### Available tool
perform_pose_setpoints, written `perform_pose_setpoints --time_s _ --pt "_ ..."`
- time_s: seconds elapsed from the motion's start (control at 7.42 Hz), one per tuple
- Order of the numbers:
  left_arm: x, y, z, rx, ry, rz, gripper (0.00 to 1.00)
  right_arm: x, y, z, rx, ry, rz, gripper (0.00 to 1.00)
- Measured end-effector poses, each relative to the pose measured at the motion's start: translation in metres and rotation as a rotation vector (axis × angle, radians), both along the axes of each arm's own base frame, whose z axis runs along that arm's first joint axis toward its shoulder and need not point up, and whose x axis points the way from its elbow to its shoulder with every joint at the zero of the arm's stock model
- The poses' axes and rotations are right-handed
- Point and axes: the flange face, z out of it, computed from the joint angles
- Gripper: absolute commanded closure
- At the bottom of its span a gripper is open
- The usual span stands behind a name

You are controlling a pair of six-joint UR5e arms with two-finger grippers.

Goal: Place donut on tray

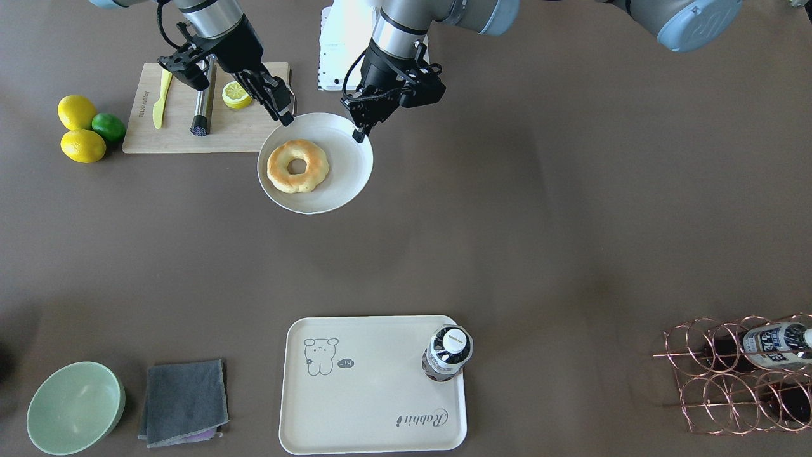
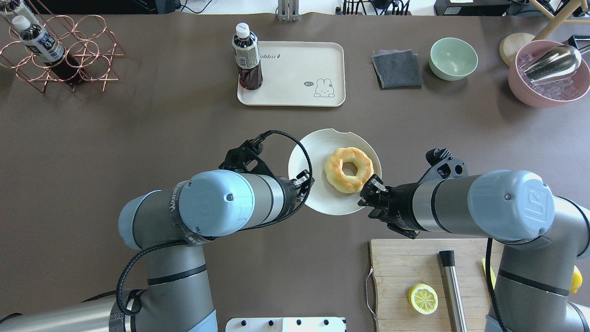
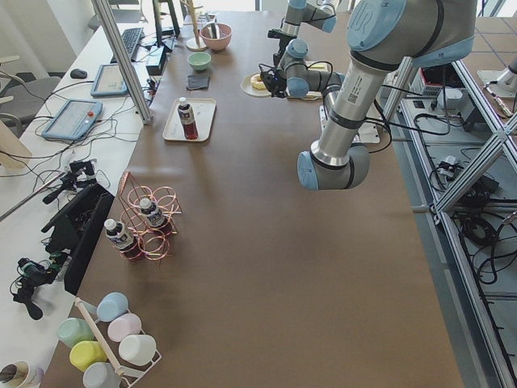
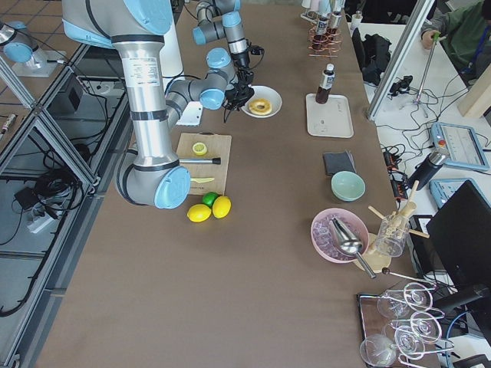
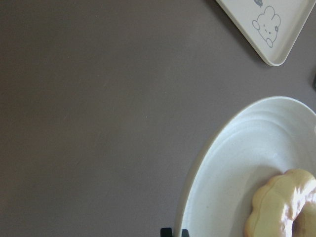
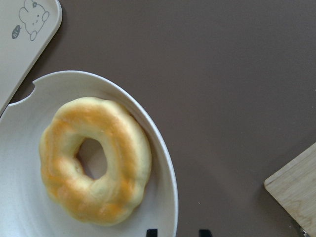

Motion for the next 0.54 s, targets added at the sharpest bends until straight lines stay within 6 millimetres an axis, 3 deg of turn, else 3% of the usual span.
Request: perform_pose_setpoints --time_s 0.4,0.54 --pt "0.0000 0.0000 0.0004 0.001 -0.001 0.001 1.00 -0.0057 -0.0031 0.0073 -0.007 0.017 0.011 0.61" --pt "0.0000 0.0000 0.0004 0.002 -0.001 0.001 1.00 -0.0071 -0.0038 0.0080 -0.008 0.019 0.013 0.69"
